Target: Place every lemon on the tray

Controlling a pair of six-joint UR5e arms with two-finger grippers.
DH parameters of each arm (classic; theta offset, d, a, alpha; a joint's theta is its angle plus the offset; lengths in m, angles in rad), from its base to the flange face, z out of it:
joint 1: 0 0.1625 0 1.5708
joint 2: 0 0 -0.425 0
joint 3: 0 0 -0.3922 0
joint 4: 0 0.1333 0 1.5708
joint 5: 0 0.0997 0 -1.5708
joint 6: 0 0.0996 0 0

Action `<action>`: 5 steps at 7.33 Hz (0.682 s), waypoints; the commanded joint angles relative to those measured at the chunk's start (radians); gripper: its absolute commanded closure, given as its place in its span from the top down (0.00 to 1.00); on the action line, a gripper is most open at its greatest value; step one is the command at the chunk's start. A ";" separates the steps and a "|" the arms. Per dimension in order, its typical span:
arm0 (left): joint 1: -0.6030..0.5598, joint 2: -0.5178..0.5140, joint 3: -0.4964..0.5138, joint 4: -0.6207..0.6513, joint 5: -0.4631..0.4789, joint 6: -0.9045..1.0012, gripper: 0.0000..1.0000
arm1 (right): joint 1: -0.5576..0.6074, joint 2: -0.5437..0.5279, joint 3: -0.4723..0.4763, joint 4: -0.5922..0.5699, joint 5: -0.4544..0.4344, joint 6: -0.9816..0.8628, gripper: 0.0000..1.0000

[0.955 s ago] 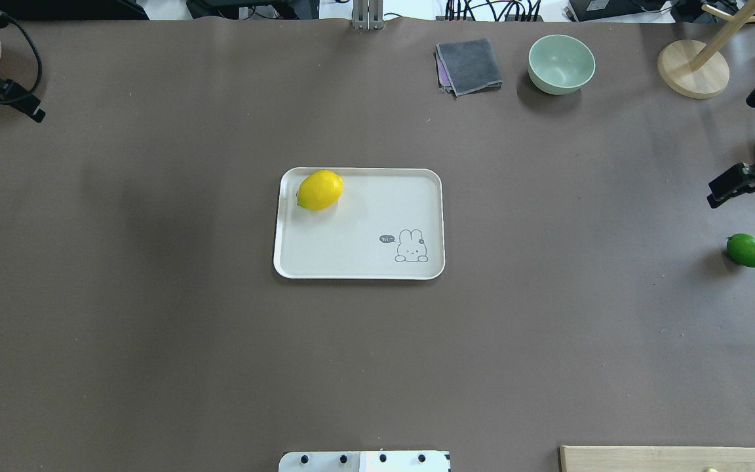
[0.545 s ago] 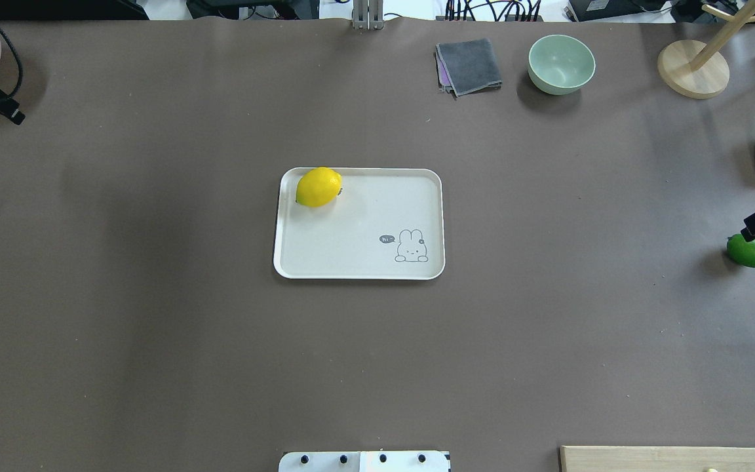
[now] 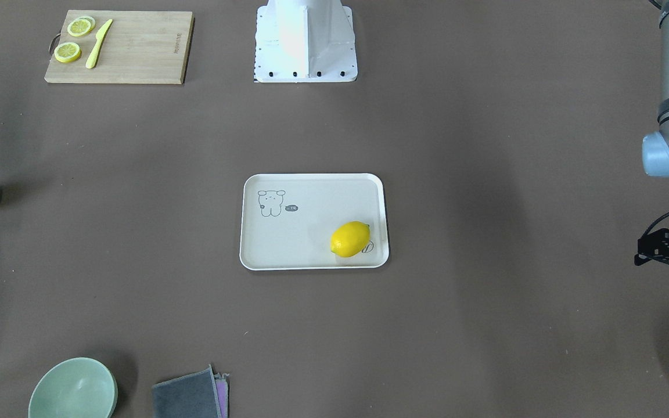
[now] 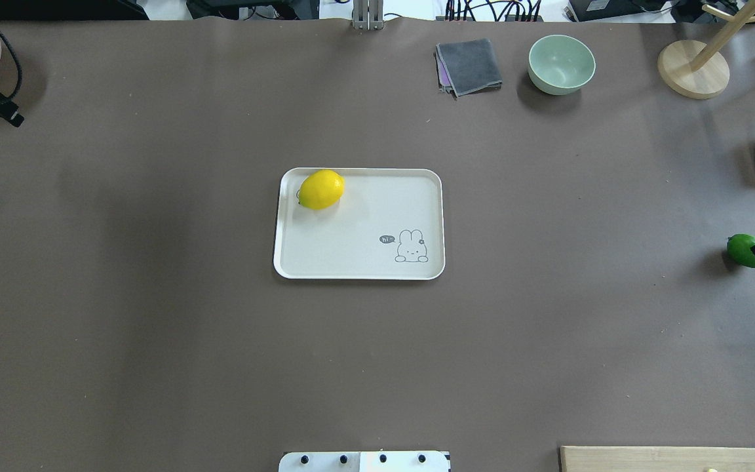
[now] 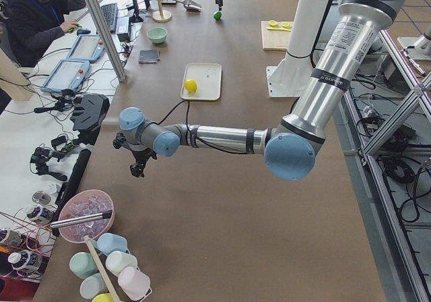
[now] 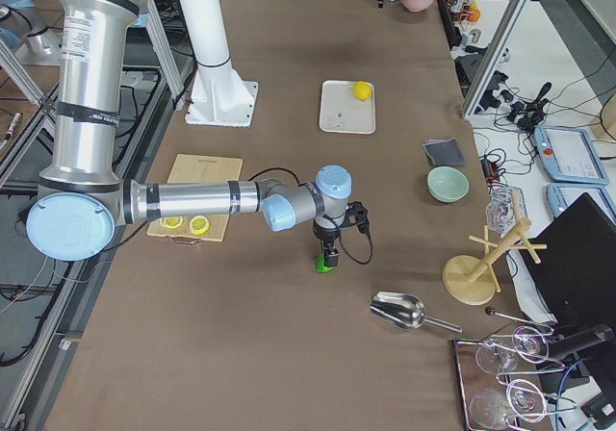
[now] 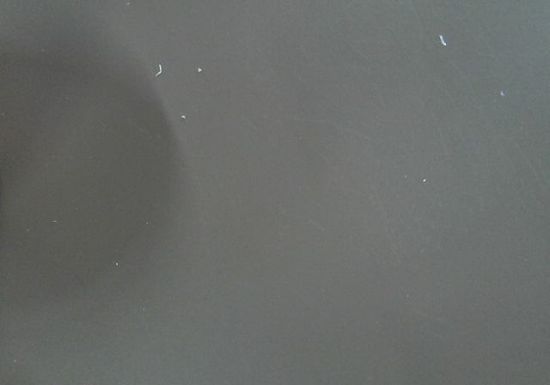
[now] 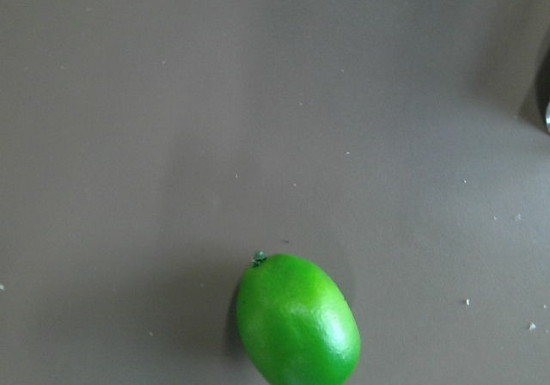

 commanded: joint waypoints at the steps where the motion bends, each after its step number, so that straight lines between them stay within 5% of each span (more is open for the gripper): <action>1: 0.003 0.000 0.000 0.000 0.000 -0.003 0.97 | -0.050 0.024 -0.014 0.011 -0.006 -0.120 0.99; 5: 0.006 0.000 0.005 -0.001 0.000 -0.007 0.97 | -0.091 0.033 -0.043 0.002 -0.040 -0.304 0.98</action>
